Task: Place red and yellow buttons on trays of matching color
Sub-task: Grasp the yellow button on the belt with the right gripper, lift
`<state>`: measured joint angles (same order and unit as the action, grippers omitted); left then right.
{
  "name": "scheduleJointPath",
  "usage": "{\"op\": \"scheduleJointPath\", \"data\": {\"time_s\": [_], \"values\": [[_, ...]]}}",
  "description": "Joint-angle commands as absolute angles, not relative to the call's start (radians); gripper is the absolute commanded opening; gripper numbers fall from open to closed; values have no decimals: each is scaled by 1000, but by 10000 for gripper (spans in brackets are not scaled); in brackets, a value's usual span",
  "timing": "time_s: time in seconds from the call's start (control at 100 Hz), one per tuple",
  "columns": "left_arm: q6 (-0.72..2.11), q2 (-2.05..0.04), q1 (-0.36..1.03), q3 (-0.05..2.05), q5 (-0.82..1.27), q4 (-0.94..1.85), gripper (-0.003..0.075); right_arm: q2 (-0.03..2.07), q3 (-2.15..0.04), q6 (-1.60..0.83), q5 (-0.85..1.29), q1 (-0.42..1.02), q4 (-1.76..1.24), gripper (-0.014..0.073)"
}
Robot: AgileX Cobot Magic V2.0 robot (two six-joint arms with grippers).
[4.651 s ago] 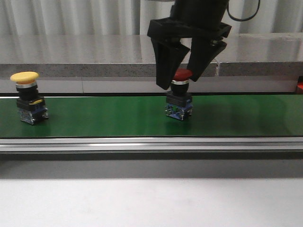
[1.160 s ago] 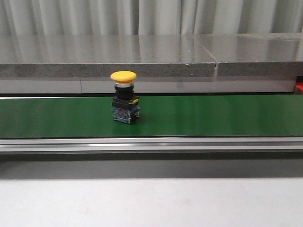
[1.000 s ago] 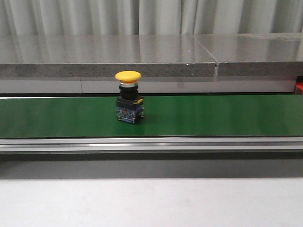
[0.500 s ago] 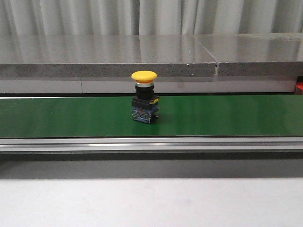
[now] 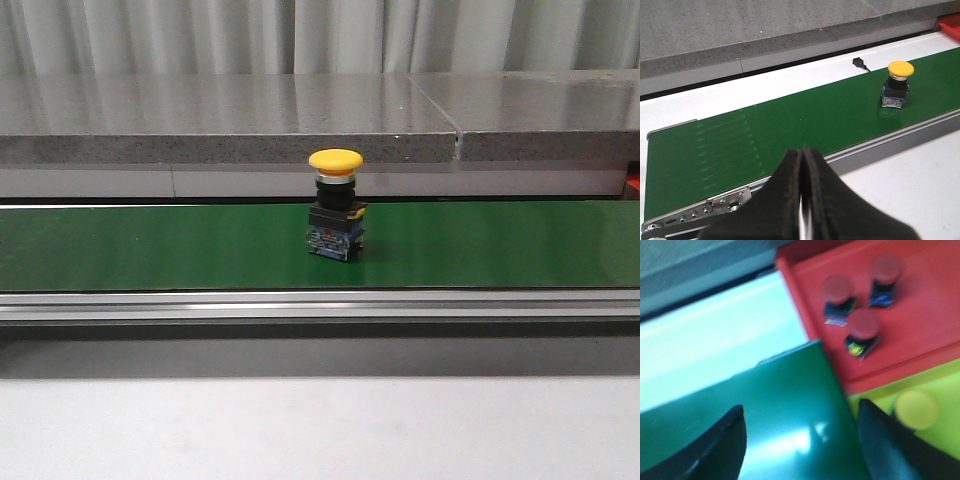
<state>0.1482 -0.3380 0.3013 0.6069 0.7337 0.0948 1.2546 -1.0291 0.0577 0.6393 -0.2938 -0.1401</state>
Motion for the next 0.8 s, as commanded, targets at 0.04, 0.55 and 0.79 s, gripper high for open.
{"op": "scheduleJointPath", "data": {"time_s": [0.04,0.55,0.79], "values": [[136,-347,308,635,667,111,-21,1222,-1052,52,673,-206,-128,489],[136,-347,308,635,667,111,-21,1224,-1059,-26,832,124,-126,489],[136,-347,308,635,667,111,-21,1297,-1151,-120,966,197,-126,489]]}}
